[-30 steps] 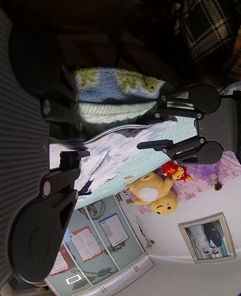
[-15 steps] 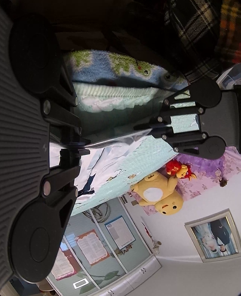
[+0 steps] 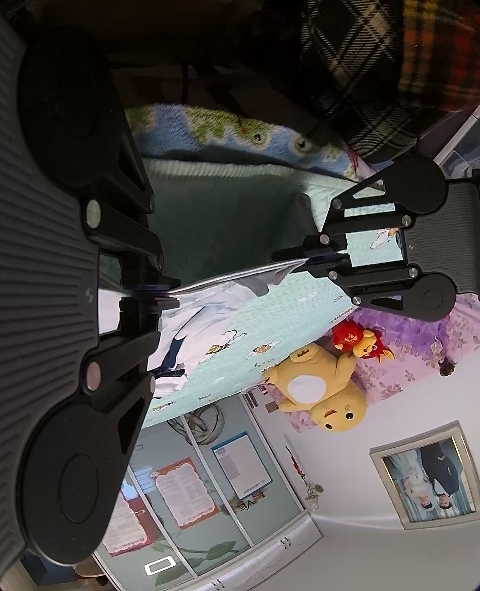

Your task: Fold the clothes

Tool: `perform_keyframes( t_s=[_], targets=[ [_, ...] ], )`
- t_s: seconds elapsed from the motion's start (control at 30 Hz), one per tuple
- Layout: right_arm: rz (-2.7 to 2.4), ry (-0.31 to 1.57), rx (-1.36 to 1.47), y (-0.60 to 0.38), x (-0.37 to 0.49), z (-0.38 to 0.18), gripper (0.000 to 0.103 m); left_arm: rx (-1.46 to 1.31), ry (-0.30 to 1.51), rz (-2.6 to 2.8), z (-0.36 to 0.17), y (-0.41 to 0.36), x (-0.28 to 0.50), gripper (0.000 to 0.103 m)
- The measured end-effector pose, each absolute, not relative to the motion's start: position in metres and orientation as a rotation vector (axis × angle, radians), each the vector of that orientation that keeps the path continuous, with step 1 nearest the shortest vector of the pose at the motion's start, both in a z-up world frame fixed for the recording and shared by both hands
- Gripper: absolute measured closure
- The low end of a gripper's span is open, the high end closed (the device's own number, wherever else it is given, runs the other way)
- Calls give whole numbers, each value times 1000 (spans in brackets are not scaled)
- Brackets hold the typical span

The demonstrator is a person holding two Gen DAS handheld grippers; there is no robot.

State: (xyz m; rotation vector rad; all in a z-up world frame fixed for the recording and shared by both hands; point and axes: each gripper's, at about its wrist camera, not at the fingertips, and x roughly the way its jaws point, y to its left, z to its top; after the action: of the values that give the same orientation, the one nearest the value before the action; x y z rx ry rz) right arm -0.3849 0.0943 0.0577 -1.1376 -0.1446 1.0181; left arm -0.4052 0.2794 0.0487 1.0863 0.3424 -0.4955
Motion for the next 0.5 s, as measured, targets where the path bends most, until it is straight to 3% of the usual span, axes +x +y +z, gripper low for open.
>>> perform_keyframes(
  t_s=[0.5],
  targets=[
    [1083, 10, -1126, 80, -463, 75, 102, 982, 459, -597, 64, 273, -481, 99]
  ],
)
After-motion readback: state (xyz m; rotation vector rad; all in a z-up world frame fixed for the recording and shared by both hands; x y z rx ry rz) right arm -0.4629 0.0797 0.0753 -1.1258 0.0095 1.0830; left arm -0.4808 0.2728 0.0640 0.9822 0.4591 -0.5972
